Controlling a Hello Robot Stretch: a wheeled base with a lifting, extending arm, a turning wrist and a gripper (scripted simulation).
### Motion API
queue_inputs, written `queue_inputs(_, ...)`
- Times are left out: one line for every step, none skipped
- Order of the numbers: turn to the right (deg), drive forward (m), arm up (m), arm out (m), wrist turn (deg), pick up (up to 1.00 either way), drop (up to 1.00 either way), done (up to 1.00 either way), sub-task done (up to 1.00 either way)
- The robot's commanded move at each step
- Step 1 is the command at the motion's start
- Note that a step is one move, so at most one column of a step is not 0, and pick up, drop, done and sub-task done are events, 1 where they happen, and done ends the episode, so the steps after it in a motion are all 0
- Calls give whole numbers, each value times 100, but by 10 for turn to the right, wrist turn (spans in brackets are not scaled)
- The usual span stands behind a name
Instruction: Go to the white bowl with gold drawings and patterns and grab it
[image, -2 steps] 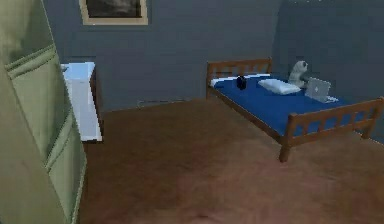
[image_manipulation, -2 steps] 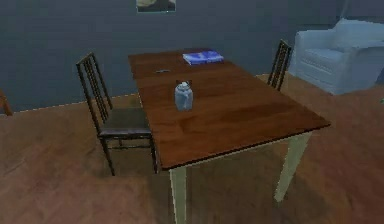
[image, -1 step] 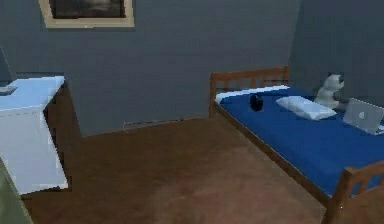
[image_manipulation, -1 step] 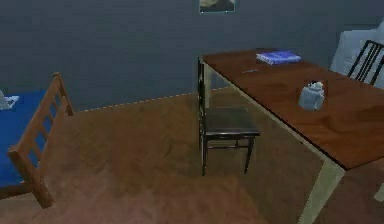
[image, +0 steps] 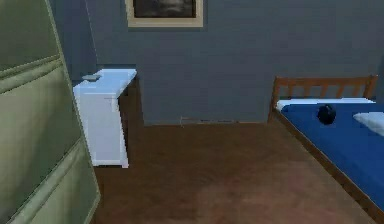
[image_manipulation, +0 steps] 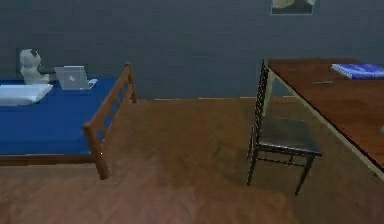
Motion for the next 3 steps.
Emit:
queue_inputs(0,100,0,0,0,0,0,0,0)
queue_inputs(-60,0,0,0,0,0,0,0,0)
queue_inputs(0,40,0,0,0,0,0,0,0)
